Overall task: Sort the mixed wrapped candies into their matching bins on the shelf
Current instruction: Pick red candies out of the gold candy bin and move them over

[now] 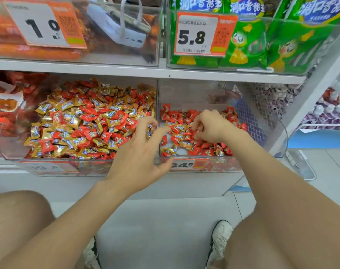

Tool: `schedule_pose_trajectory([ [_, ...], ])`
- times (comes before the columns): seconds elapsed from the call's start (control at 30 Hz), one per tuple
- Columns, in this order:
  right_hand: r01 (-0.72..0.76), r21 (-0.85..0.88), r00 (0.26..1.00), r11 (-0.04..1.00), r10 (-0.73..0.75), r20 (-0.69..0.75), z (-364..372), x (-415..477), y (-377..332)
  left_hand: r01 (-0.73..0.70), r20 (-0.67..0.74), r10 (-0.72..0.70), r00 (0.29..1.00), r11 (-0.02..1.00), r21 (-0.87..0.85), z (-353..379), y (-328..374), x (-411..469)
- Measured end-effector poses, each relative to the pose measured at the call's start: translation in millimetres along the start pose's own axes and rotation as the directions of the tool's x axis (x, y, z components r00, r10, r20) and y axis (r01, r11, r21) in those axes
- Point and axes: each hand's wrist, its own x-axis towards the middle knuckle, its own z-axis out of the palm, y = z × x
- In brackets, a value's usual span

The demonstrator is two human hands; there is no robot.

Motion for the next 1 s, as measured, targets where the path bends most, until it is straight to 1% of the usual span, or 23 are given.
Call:
schedule_pose_trajectory([
  [0.1,0.046,0.053,0.991,0.998,-0.039,-0.127,-11.8,-19.8,-17.8,-0.062,0.022,0.062,0.998,0.998,0.004,-6.6,-12.8,0.0],
  [0.17,0.096,0.103,0.967,0.99,-0.069,-0.244,-18.9,-38.9,-40.0,-0.099,-0.007,0.099,0.995,0.989,-0.114,-10.9,-19.8,-6.8],
  [0.2,0.123,0.14,0.944,0.982,-0.072,-0.322,-21.8,-48.1,-53.9,-0.114,-0.041,0.108,0.993,0.978,-0.173,-13.0,-24.7,-12.8],
  [0.27,0.199,0.277,0.877,0.94,-0.045,-0.478,-26.0,-68.0,-86.8,-0.104,-0.111,0.082,0.99,0.972,-0.209,-17.4,-38.2,-30.8],
  [0.33,0.291,0.432,0.836,0.853,-0.008,-0.548,-26.4,-88.6,-120.6,-0.066,-0.191,0.031,0.981,0.982,-0.179,-24.4,-52.0,-53.1],
  [0.37,0.319,0.46,0.831,0.829,-0.011,-0.556,-23.0,-98.0,-135.7,-0.024,-0.229,-0.017,0.973,0.985,-0.172,-29.2,-57.8,-64.4],
  [0.43,0.341,0.47,0.846,0.814,-0.047,-0.532,-8.7,-112.6,-161.7,0.107,-0.286,-0.17,0.943,0.968,-0.226,-39.7,-66.8,-85.8],
  [0.5,0.37,0.499,0.869,0.784,-0.103,-0.484,11.2,-121.7,-185.3,0.23,-0.337,-0.332,0.881,0.923,-0.308,-47.1,-75.0,-107.9],
  [0.6,0.408,0.504,0.878,0.762,-0.175,-0.445,45.9,-127.3,-216.9,0.377,-0.415,-0.498,0.762,0.861,-0.341,-52.0,-90.9,-140.0],
  [0.67,0.392,0.488,0.89,0.78,-0.187,-0.416,70.6,-127.7,-228.9,0.454,-0.454,-0.563,0.691,0.826,-0.333,-56.7,-97.1,-154.4],
  [0.73,0.378,0.465,0.901,0.801,-0.203,-0.383,90.4,-126.3,-237.2,0.477,-0.482,-0.577,0.659,0.816,-0.325,-64.1,-101.5,-161.7],
  [0.77,0.38,0.454,0.901,0.806,-0.213,-0.377,96.7,-124.8,-240.8,0.481,-0.484,-0.596,0.641,0.803,-0.353,-66.3,-104.7,-163.5],
  [0.8,0.384,0.445,0.9,0.809,-0.22,-0.377,100.4,-122.6,-244.3,0.487,-0.471,-0.628,0.62,0.778,-0.397,-65.5,-109.6,-165.0],
  [0.83,0.385,0.439,0.899,0.812,-0.223,-0.377,102.3,-119.8,-247.9,0.508,-0.428,-0.681,0.594,0.73,-0.457,-64.0,-114.3,-165.2],
  [0.9,0.372,0.451,0.906,0.812,-0.21,-0.369,104.1,-114.4,-255.9,0.557,-0.277,-0.802,0.529,0.575,-0.6,-60.0,-122.0,-164.0],
  [0.93,0.354,0.472,0.913,0.808,-0.19,-0.36,105.5,-111.6,-259.6,0.565,-0.201,-0.84,0.504,0.497,-0.659,-57.8,-123.6,-162.7],
  [0.97,0.334,0.494,0.921,0.803,-0.166,-0.354,107.5,-108.7,-263.2,0.564,-0.144,-0.862,0.487,0.436,-0.701,-56.1,-123.0,-161.2],
  [1.0,0.32,0.51,0.924,0.799,-0.145,-0.353,109.7,-105.6,-266.5,0.561,-0.113,-0.871,0.477,0.401,-0.724,-54.2,-121.7,-159.8],
])
